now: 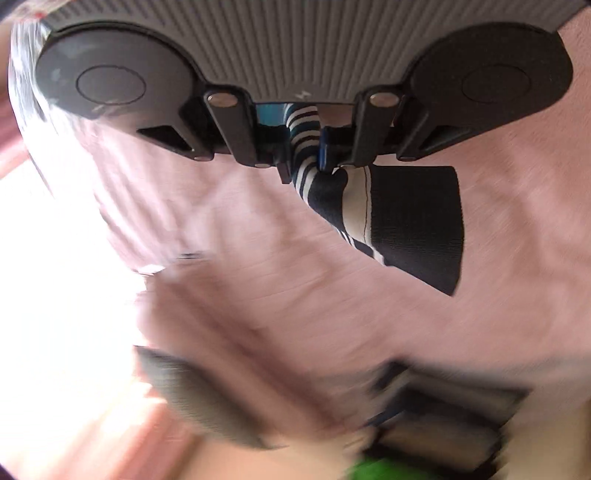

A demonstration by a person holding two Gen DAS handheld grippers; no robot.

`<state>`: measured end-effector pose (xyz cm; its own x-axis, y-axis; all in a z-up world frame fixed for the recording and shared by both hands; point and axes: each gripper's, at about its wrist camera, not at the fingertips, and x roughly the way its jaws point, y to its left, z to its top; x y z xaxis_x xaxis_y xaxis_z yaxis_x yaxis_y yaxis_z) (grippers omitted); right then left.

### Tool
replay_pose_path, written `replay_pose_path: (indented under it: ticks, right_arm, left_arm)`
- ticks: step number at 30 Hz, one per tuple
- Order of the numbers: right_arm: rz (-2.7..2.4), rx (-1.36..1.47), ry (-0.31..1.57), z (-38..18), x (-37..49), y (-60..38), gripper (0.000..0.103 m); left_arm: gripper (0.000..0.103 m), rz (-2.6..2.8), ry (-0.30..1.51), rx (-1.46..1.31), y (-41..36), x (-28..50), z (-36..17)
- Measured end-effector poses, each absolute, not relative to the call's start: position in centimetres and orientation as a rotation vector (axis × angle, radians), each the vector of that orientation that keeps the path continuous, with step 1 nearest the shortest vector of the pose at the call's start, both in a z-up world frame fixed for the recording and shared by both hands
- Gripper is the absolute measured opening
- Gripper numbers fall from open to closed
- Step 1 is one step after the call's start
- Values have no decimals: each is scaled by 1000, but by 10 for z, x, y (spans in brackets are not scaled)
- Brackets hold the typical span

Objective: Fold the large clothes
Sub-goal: 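Grasp a sleeve cuff with the left gripper and fold it across the body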

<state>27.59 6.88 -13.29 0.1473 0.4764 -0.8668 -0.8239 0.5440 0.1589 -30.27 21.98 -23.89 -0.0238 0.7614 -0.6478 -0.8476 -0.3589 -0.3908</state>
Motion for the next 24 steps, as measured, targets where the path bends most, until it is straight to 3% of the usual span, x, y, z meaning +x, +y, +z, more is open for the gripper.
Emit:
replay_pose_path:
  ticks: [5,8,9,10,13,16,20,22,24]
  right_arm:
    - [966,-331,1097,-135,320,53,62]
    - [981,-310,1091,-133,346,42,62]
    - [977,-313,1087,-135,356,39,62]
    - [968,-321,1090,-138,365,35,62]
    - [933,-323,1126,-155,393,28,62]
    - [943,-278,1192,-177,418,26,62]
    - [1040,-152,1259,-207,436,42,62]
    - [1103,-87,1288,-223,436,60,61]
    - [1176,-18,1336,-241,429,82,53]
  left_arm:
    - [9,1274,139,-637,200,-134,-148]
    - [10,953,125,-563,173,-21,-128]
    - [19,849,140,-560,165,16,-131]
    - [35,758,193,-550,156,53,-138]
    - [38,672,417,-518,133,134,-184]
    - [36,714,608,-597,131,141,-235]
    - [37,909,782,-595,159,75,-278]
    - [43,1020,851,-574,176,45,-288]
    - [51,1118,897,-570,189,21,-294]
